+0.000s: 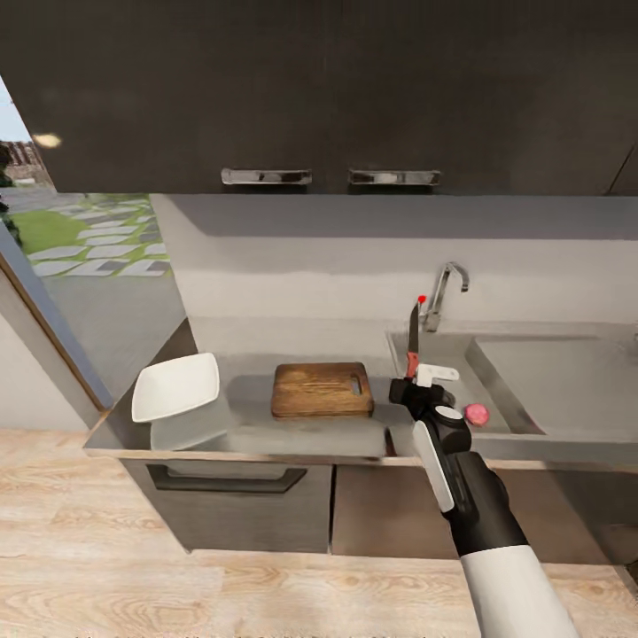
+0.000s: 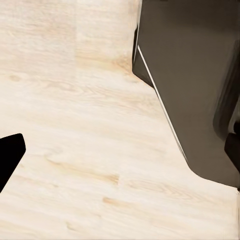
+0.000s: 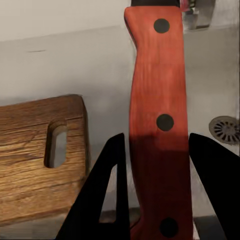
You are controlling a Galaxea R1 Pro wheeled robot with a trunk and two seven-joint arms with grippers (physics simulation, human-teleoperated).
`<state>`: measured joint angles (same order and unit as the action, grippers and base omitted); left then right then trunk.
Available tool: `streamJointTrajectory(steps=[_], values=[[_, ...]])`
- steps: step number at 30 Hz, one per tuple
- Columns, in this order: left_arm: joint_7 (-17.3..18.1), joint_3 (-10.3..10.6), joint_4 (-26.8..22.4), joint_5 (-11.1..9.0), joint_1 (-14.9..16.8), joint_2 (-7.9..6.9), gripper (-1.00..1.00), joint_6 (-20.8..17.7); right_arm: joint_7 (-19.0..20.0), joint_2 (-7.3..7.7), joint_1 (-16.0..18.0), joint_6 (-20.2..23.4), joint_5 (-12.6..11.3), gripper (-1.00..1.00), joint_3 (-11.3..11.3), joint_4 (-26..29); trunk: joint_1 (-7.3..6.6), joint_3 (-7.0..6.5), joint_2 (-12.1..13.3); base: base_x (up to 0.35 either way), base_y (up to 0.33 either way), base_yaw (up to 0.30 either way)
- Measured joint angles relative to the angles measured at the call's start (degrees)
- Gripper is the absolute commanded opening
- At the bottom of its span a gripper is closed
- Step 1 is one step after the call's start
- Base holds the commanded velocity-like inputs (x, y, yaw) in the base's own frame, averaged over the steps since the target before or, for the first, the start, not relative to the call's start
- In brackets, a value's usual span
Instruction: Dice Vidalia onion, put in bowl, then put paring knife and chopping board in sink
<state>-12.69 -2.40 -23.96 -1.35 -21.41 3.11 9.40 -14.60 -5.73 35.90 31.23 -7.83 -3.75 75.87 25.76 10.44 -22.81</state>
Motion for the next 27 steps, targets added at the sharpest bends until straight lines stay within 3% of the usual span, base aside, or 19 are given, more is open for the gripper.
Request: streamJointTrajectory(steps=[27], values=[[0.00,0.00,0.00,0.00,0.01,0.00,1.00,0.01,0.00,0.00,0.00,0.00,0.00,-1.00,-0.50,-0.60,-0.02,-2.34,0.00,-0.013,-0.316,0.000]])
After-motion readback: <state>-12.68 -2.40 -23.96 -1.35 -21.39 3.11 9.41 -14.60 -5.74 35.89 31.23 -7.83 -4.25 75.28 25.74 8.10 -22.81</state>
